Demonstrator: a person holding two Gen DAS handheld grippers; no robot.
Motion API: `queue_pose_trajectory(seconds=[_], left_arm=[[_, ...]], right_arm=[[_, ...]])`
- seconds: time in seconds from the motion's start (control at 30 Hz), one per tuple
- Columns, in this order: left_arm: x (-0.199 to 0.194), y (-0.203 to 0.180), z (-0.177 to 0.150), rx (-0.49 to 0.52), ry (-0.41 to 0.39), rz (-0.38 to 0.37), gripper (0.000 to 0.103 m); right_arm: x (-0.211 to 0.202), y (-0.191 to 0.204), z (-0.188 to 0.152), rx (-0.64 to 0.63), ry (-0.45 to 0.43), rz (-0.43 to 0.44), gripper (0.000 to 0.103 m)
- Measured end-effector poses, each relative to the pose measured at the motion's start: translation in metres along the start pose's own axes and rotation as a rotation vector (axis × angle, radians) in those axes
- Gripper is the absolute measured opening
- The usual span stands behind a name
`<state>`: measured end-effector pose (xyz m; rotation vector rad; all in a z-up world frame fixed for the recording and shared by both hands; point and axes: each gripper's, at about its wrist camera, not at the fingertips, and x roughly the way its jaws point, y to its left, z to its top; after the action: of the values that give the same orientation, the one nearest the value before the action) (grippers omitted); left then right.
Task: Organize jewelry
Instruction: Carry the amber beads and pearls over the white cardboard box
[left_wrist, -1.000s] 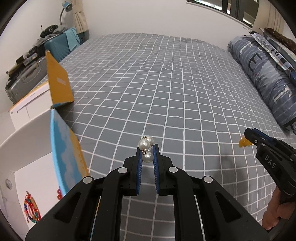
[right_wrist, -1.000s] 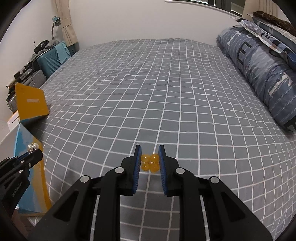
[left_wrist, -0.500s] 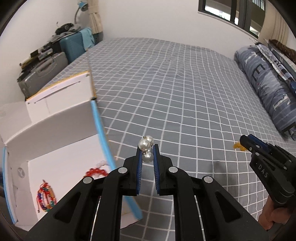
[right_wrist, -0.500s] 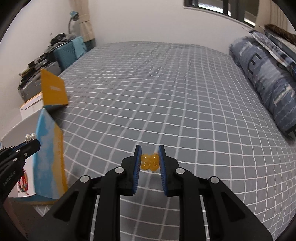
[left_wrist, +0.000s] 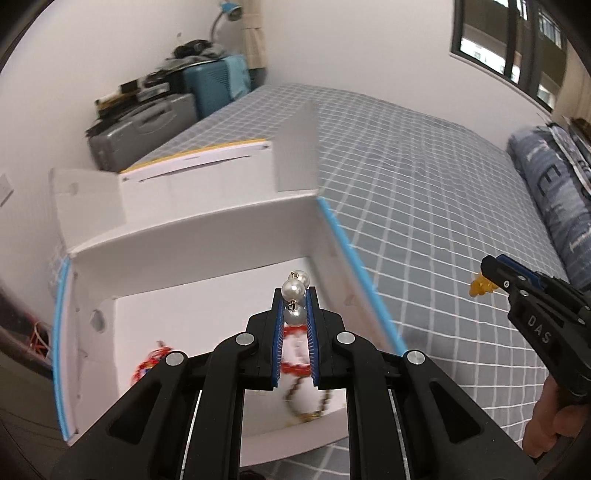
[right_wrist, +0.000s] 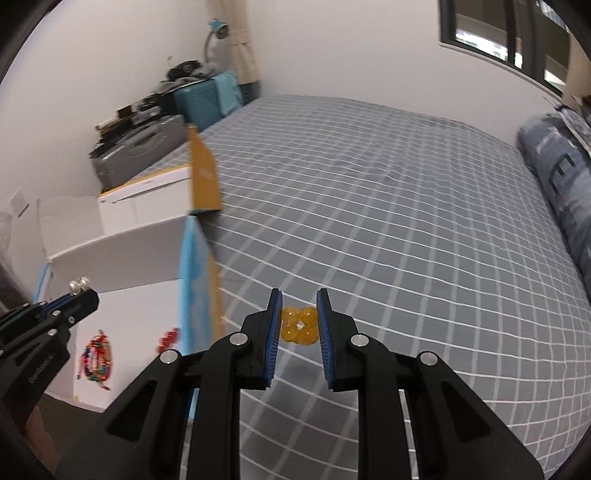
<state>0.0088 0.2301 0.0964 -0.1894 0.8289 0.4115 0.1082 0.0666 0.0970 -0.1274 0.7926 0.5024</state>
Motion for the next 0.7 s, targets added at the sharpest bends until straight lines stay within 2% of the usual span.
queue_pose_trajectory(seconds=[0.33,0.57,0.7], left_arm=[[-0.004,0.074,-0.015,-0.081,0.010,0.075,0.011],[0.015,0.115,-0.030,-0.135,0.074,0.103,0.011],[0.038,0.133,-0.040,-0.164,0.152,0.101,0.011]], right_arm=[[0.001,0.093,0.009,-0.094,-0.010,0.131,0.018],[0.039,0.139,-0.001,-0.142,0.070,0.167,0.018],[0.062,0.150,-0.011,-0.170,0.126,0.167,0.018]])
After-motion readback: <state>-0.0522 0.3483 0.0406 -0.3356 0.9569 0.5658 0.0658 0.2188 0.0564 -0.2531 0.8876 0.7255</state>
